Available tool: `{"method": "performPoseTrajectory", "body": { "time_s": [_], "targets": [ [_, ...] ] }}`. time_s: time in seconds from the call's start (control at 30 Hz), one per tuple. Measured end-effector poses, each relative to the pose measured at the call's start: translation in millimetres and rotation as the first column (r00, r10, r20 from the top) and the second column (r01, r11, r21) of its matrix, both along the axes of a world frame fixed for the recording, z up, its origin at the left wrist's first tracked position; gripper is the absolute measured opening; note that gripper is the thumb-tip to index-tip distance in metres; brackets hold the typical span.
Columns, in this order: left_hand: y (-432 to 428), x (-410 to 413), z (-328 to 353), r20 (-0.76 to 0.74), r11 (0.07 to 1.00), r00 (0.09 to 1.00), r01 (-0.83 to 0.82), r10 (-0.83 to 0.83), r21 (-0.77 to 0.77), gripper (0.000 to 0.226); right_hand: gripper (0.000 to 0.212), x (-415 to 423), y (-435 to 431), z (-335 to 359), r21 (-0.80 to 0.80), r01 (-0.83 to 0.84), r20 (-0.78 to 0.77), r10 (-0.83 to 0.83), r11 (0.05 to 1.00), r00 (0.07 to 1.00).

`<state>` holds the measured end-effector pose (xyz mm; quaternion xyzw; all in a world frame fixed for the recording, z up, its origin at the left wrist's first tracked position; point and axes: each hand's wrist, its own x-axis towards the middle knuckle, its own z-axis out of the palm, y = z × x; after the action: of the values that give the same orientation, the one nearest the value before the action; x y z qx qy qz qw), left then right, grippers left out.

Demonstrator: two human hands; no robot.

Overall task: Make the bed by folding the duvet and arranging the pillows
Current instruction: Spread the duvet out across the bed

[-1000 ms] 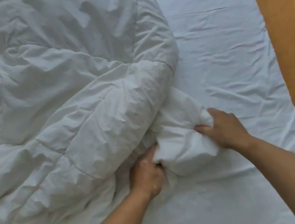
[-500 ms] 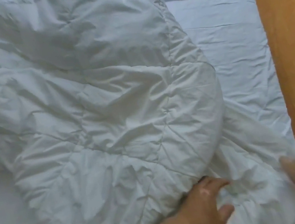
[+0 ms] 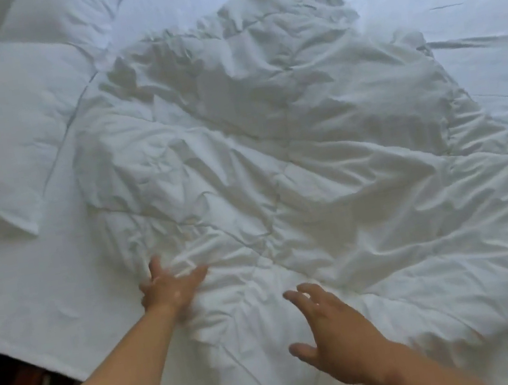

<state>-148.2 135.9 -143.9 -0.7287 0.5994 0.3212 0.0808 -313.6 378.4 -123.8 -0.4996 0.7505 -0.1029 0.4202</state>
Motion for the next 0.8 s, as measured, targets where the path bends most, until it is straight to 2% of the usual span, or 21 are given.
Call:
{"method": "performPoseTrajectory", "body": {
  "time_s": [0.07,0.17,0.2,0.3,0.33,0.37,0.4,0.43,0.47,0.5,0.53,0.57,0.6,0.67,0.7,0.73,0.77,0.8],
  "targets": [
    [11,8,-23,-0.157,0.993,0.987,0.033,-0.015,0.115,0.092,0.091,20,-21,-13,0.011,0.127,0.113,-0.128,0.992,0.985],
    [51,-11,-38,-0.335,0.978,0.921,0.206,-0.198,-0.010,0.063,0.121,48,-60,-26,0.032,0.314,0.317,-0.307,0.949,0.897],
    [60,-19,-31,-0.427,0.971,0.877,0.241,-0.219,-0.002,0.062,0.116,55,-69,-33,0.023,0.350,0.351,-0.336,0.936,0.874],
    [54,-7,-10,-0.632,0.898,0.722,0.431,-0.282,0.092,0.066,0.060,51,-67,-47,-0.032,0.430,0.285,-0.404,0.902,0.869],
    [44,6,-8,-0.668,0.887,0.694,0.447,-0.266,0.111,0.058,0.052,41,-61,-43,-0.033,0.417,0.255,-0.396,0.908,0.882],
    [30,21,-10,-0.652,0.911,0.714,0.403,-0.255,0.086,0.043,0.049,29,-56,-36,-0.034,0.395,0.243,-0.376,0.918,0.894],
    [14,35,-17,-0.596,0.960,0.779,0.277,-0.197,0.045,0.029,0.049,15,-50,-27,-0.005,0.386,0.258,-0.371,0.923,0.892],
    [-4,49,-28,-0.526,0.995,0.847,0.099,-0.075,0.019,0.026,0.049,-2,-42,-13,0.046,0.401,0.271,-0.398,0.915,0.876],
    [-21,59,-37,-0.473,0.994,0.874,-0.097,0.107,0.046,0.037,0.048,-20,-32,-2,0.089,0.456,0.284,-0.461,0.886,0.841],
    [-36,67,-45,-0.475,0.954,0.828,-0.266,0.299,0.137,0.055,0.044,-37,-26,5,0.116,0.527,0.259,-0.538,0.842,0.802],
    [-49,70,-50,-0.506,0.890,0.732,-0.369,0.456,0.268,0.072,0.034,-52,-20,7,0.092,0.602,0.218,-0.606,0.793,0.765],
    [-59,69,-55,-0.557,0.830,0.615,-0.401,0.558,0.388,0.082,0.016,-64,-16,7,0.072,0.647,0.148,-0.650,0.759,0.745],
    [-67,63,-60,-0.602,0.776,0.490,-0.403,0.631,0.486,0.083,0.010,-73,-9,3,0.078,0.686,0.043,-0.689,0.724,0.723],
    [-84,42,-67,-0.681,0.719,0.251,-0.366,0.688,0.591,0.066,0.016,-79,-7,-18,0.154,0.691,-0.138,-0.677,0.706,0.723],
    [-92,29,-69,-0.704,0.716,0.190,-0.357,0.684,0.600,0.056,0.018,-78,-12,-27,0.187,0.647,-0.225,-0.609,0.739,0.760],
    [-97,17,-70,-0.713,0.713,0.169,-0.376,0.681,0.592,0.051,0.022,-77,-21,-33,0.203,0.617,-0.312,-0.547,0.760,0.776],
    [-100,7,-71,-0.713,0.704,0.167,-0.415,0.681,0.576,0.052,0.032,-74,-32,-30,0.208,0.597,-0.379,-0.499,0.775,0.779],
    [-103,-1,-68,-0.716,0.710,0.203,-0.463,0.668,0.531,0.058,0.047,-75,-43,-29,0.150,0.592,-0.392,-0.502,0.792,0.771]
  ]
}}
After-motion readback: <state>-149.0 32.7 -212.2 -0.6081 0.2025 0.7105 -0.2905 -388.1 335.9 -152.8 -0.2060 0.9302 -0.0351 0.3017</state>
